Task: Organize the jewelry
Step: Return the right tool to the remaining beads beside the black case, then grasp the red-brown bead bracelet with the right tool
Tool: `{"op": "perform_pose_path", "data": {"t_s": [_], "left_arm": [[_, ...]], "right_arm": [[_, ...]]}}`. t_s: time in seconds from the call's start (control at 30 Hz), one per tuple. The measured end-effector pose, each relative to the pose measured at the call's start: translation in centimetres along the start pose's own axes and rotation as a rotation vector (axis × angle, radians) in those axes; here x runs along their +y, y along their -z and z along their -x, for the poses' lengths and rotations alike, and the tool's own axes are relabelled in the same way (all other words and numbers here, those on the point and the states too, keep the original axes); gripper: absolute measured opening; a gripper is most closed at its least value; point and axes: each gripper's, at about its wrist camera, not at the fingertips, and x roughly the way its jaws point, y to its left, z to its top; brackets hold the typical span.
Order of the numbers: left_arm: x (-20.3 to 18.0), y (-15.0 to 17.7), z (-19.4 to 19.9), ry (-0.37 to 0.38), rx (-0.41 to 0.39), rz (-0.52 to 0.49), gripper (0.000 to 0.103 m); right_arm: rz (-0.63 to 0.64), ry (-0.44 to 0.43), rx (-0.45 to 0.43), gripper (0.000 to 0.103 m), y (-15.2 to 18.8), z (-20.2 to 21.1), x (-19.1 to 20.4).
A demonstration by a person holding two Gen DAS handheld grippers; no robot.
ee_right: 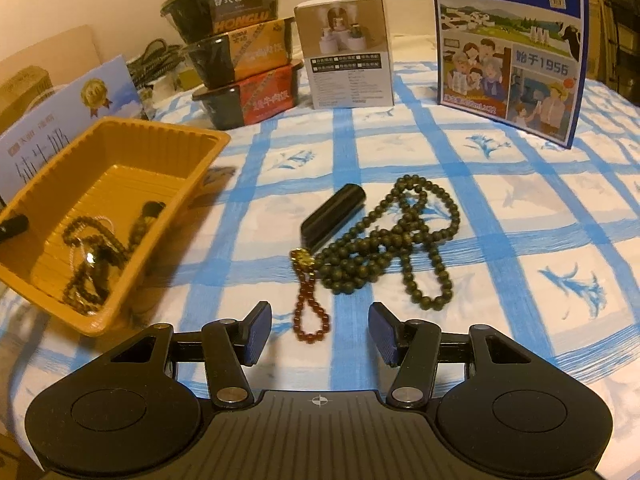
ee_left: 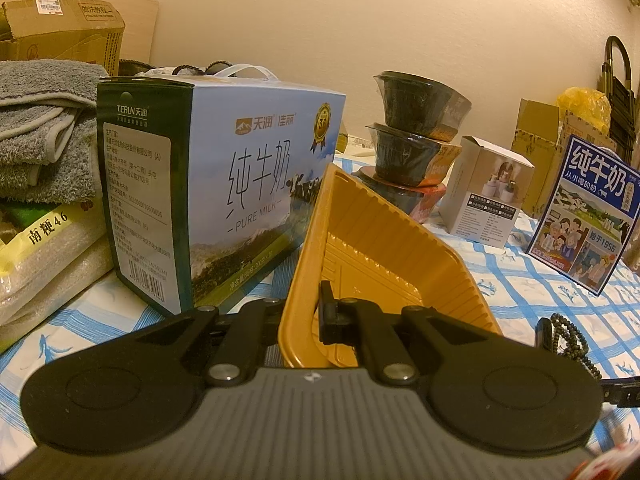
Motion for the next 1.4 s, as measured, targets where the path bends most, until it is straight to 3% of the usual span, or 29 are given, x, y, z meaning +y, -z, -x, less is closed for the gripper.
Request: {"op": "perform_pose_path", "data": {"t_s": [0.03,0.07,0.4,0.8,0.87,0.93,1.03,1.4], "left_arm": [[0.0,0.0,0.0,0.000,0.000,-0.001,0.006],[0.0,0.0,0.0,0.000,0.000,-0.001,0.006],[0.0,0.0,0.0,-0.001,0.000,-0.001,0.006],[-0.1,0.0,0.0,0.000,-0.001,-0.002,0.006],[-0.1,0.0,0.0,0.000,-0.001,-0.002,0.006],[-0.1,0.0,0.0,0.000,0.000,0.000,0.006],[-0.1,0.0,0.0,0.000,0.000,-0.001,0.006],[-0.1,0.0,0.0,0.002,-0.001,-0.003,0.006]], "right_arm": [[0.012,0.006,0.003,0.035,0.0,-0.1,-0.1],[0.019,0.006,0.009,0.031,0.0,-0.2,-0.1],[0.071,0.012,0.025,0.020,-0.1,-1.3,-0.2],[0.148,0.026,0.039,0.020,-0.3,-3.2,0.6],[0.176,0.030,0.036,0.017,-0.3,-3.4,1.0],[0.214,0.025,0.035,0.005,-0.2,-3.6,1.5],[0.245,0.033,0.034,0.005,0.0,-3.7,2.0],[0.055,-0.102,-0.034,0.005,-2.5,0.0,0.8]]}}
